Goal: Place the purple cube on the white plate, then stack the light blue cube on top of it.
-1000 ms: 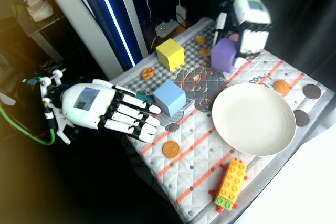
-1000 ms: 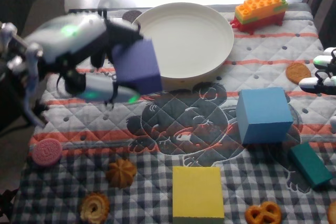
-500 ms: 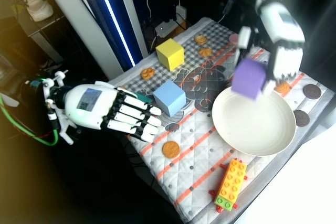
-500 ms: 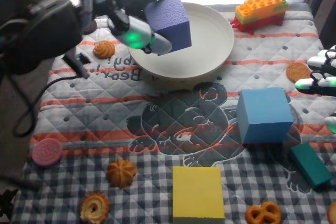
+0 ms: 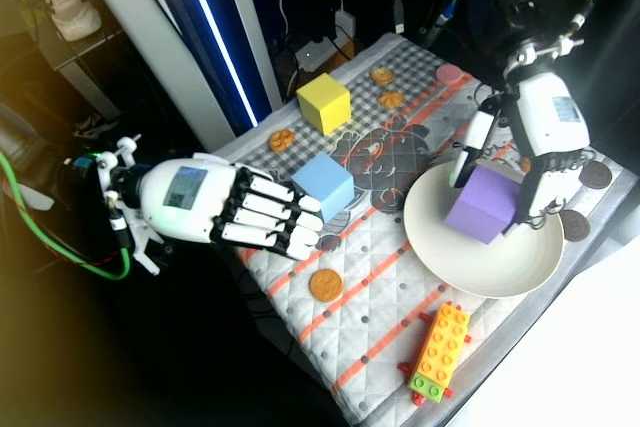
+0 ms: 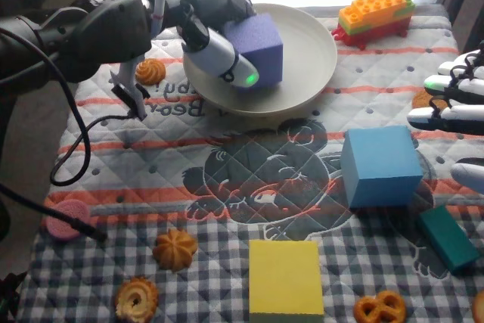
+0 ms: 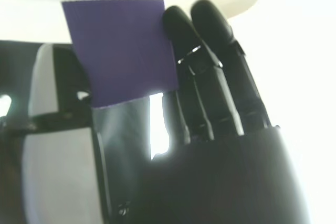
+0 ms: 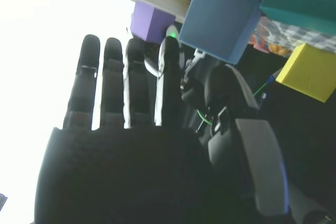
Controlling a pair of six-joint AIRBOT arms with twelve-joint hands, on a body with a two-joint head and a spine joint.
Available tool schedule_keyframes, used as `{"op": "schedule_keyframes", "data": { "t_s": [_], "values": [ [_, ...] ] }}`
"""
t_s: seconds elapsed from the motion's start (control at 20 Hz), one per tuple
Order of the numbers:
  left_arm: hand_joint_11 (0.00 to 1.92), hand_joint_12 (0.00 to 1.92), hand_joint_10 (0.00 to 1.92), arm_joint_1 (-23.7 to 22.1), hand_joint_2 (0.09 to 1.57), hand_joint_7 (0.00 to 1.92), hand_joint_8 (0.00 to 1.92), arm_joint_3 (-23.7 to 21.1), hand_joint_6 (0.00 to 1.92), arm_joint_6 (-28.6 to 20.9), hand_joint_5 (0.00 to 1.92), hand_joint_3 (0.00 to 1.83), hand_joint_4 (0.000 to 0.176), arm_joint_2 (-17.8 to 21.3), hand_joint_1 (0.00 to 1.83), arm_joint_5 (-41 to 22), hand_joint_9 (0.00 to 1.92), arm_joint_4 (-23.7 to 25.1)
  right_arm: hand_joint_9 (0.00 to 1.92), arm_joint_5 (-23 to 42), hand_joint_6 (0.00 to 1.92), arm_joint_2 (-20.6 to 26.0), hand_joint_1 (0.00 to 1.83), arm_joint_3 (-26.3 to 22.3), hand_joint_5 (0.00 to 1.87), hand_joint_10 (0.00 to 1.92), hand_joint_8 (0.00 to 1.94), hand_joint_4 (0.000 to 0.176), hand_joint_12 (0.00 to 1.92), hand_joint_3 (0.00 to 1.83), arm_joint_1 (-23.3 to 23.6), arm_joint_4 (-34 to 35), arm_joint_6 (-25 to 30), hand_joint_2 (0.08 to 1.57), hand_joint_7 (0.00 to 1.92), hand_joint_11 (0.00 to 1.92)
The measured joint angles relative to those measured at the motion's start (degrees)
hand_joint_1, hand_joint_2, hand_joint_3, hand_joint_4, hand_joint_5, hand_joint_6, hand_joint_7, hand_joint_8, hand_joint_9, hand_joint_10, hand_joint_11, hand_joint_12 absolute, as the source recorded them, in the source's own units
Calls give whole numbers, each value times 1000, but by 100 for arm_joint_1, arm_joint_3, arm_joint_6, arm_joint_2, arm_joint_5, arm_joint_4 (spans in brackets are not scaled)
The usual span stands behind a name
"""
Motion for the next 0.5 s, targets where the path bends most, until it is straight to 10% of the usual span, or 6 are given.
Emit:
{"op": "schedule_keyframes", "data": {
  "t_s": [0.25, 0.5],
  "values": [
    [119, 1295, 644, 13, 1014, 457, 68, -55, 0, 7, 346, 1, 164, 4, 980, -48, 320, -4, 235, -7, 1, 0, 218, 0, 478, 3, 1, 125, 592, 0, 0, -2, 22, 1399, 281, 22],
    [0, 1217, 166, 11, 918, 214, 0, -481, 0, 4, 52, 0, 176, 164, 880, -227, 295, 306, 236, -11, 2, -11, 325, 13, 496, 1, 3, 114, 576, 0, 0, -2, 44, 1394, 295, 28]
  ]
}}
